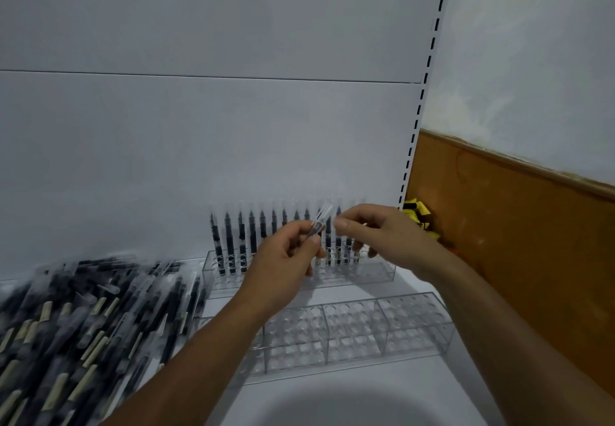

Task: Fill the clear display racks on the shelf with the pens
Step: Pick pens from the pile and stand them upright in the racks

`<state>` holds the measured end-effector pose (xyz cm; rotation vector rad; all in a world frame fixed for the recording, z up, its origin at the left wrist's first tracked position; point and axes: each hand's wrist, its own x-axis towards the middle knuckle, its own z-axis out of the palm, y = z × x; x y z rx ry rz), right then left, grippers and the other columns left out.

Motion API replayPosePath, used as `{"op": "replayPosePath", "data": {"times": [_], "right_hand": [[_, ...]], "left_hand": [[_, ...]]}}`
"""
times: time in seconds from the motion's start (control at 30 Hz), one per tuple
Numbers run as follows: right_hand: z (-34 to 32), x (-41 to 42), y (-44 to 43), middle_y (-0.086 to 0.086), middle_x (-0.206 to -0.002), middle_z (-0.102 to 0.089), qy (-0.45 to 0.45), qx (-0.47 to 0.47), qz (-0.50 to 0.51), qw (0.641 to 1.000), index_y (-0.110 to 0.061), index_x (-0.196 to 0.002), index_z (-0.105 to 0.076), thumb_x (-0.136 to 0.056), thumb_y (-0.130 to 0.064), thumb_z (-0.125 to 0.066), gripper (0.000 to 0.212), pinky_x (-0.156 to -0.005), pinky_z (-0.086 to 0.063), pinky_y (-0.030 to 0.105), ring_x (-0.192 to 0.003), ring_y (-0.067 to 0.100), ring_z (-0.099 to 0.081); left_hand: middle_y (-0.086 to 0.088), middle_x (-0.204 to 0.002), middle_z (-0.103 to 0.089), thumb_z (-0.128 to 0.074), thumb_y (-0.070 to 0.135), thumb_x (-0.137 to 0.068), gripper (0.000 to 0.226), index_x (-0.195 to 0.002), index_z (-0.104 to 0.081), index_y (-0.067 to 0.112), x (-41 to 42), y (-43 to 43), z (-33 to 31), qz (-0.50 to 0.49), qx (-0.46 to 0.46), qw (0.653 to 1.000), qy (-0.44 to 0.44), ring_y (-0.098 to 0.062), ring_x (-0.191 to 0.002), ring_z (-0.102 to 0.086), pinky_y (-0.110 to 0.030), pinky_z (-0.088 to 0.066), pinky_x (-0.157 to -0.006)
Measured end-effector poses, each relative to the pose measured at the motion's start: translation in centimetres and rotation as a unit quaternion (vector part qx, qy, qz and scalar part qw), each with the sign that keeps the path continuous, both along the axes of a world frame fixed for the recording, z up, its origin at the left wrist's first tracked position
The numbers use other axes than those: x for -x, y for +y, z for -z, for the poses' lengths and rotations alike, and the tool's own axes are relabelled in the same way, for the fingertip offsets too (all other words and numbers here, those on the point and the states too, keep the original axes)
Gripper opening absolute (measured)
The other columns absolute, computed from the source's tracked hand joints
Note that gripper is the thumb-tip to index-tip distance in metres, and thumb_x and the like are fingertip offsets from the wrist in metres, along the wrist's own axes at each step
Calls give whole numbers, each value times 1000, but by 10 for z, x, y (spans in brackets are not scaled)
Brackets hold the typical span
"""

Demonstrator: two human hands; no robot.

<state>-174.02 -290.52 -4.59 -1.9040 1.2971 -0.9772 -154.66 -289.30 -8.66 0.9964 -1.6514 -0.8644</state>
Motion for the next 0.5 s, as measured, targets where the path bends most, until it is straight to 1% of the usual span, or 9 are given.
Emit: {"op": "replayPosePath", "data": {"times": [0.1, 0.17, 0.23, 0.27, 0.3, 0.37, 0.4, 0.43, 0.5], "right_hand": [[1, -15, 3, -13, -87, -69, -37, 9, -41, 998, -38, -92, -73, -87, -48, -65, 14, -61, -48, 11, -74, 5, -59], [3, -19, 2, -9, -87, -69, -72, 6, -35, 997, -33, -89, -75, -89, -42, -66, 12, -59, -46, 12, -72, 11, -56], [3, -20, 3, -7, -87, -70, -112, -4, -20, 993, -27, -89, -75, -90, -35, -67, 11, -56, -46, 15, -69, 13, -57], [1, -19, 3, -7, -87, -70, -145, -12, -12, 989, -24, -91, -75, -90, -32, -66, 12, -53, -46, 16, -66, 10, -58], [-2, -15, 2, -8, -89, -72, -181, -17, -1, 983, -19, -95, -73, -91, -29, -65, 13, -51, -45, 17, -64, 6, -59], [-13, -1, 0, -4, -95, -75, -227, 3, 39, 973, -12, -100, -68, -94, -26, -62, 17, -50, -44, 17, -61, 4, -60], [-18, 9, -1, -3, -95, -75, -232, 28, 66, 970, -10, -101, -67, -94, -25, -61, 17, -49, -45, 16, -61, 4, -61], [-23, 18, -2, -2, -94, -75, -226, 57, 96, 968, -11, -100, -67, -95, -26, -61, 17, -49, -44, 16, -60, 4, -61], [-27, 32, -6, -5, -89, -74, -193, 108, 150, 964, -16, -95, -68, -95, -28, -62, 14, -47, -42, 13, -58, 2, -60]], "left_hand": [[15, -81, -68, -51, 28, -98, 16, -102, -60, 40, 0, 1, 0, 6, 4, 1000, -16, 0, -60, -59, -12, -48, -59], [15, -82, -68, -50, 30, -98, 15, -103, -60, 40, 0, 1, 0, 6, 4, 1000, -24, -2, -60, -59, -14, -50, -59], [16, -84, -68, -50, 33, -97, 14, -103, -59, 42, 0, 0, 1, 0, 3, 999, -49, 0, -67, -61, -15, -49, -62], [18, -88, -67, -51, 36, -97, 14, -106, -59, 42, 0, 0, 1, -9, 7, 997, -79, 2, -76, -61, -15, -47, -66], [21, -96, -65, -51, 39, -96, 17, -111, -57, 42, 1, 0, 2, -21, 15, 992, -124, 3, -87, -59, -17, -45, -72], [22, -122, -55, -50, 44, -96, 33, -128, -51, 39, 2, 0, 6, -33, 40, 973, -227, -1, -112, -50, -27, -41, -92], [19, -132, -49, -50, 46, -95, 40, -134, -47, 38, 3, 0, 8, -30, 50, 961, -269, -4, -121, -44, -31, -35, -101], [18, -140, -43, -49, 48, -96, 44, -138, -43, 37, 4, 0, 9, -24, 57, 951, -304, -5, -129, -37, -32, -27, -106], [18, -149, -35, -46, 50, -96, 48, -142, -40, 37, 5, 0, 12, -15, 68, 929, -363, -6, -137, -26, -31, -17, -110]]}}
